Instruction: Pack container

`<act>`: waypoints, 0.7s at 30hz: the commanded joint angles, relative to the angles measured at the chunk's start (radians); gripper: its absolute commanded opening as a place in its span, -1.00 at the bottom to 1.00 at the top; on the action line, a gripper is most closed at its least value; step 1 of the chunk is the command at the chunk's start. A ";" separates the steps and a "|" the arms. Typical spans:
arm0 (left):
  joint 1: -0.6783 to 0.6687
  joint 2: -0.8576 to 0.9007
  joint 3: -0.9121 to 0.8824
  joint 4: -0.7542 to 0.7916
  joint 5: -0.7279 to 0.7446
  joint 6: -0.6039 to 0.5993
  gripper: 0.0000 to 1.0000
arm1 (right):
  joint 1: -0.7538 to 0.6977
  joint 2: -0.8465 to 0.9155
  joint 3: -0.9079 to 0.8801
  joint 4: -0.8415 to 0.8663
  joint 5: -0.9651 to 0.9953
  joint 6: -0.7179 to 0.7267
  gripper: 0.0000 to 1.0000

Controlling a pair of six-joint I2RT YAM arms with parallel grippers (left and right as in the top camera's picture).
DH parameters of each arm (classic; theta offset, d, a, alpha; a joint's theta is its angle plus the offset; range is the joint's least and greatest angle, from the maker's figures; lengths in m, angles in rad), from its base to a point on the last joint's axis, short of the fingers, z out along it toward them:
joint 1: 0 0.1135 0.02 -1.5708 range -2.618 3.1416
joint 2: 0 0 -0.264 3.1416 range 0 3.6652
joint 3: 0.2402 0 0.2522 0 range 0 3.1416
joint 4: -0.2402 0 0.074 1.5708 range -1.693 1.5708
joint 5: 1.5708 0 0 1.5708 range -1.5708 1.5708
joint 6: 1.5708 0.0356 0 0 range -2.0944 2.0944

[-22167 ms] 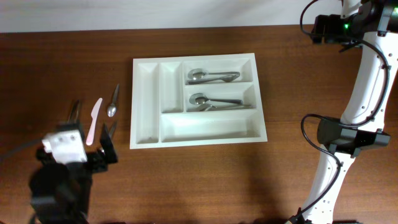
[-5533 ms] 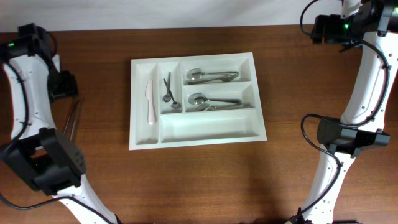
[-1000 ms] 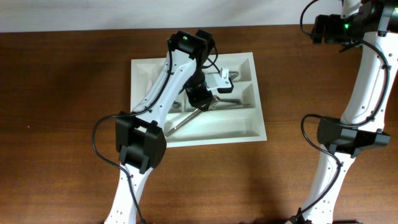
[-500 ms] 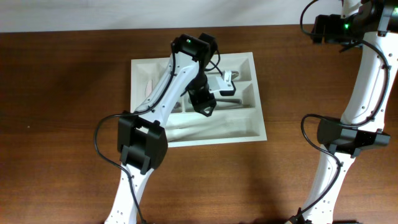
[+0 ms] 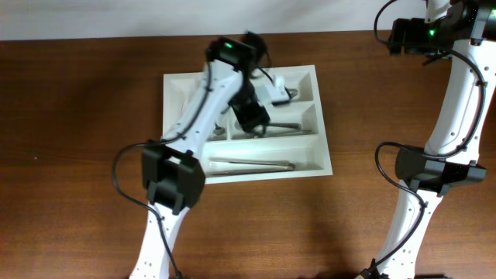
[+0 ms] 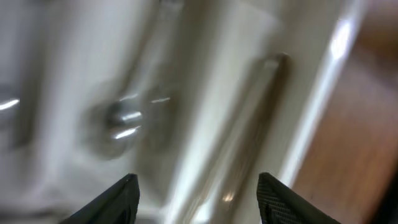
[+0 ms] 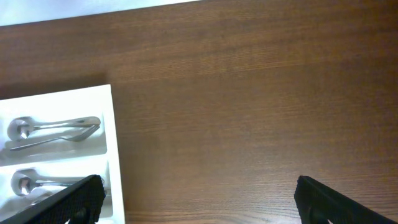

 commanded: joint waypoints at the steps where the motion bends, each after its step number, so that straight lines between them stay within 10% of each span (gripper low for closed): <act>1: 0.125 0.004 0.126 0.028 -0.126 -0.266 0.29 | -0.006 -0.010 0.001 -0.004 0.002 0.009 0.97; 8: 0.327 0.004 0.248 0.061 -0.357 -0.608 0.67 | -0.006 -0.010 0.001 -0.004 0.002 0.009 0.97; 11: 0.409 0.004 0.253 0.064 -0.356 -0.636 0.99 | -0.006 -0.010 0.001 -0.004 0.002 0.009 0.97; 21: 0.555 0.004 0.253 0.039 -0.356 -0.636 0.99 | -0.006 -0.010 0.001 -0.004 0.002 0.009 0.97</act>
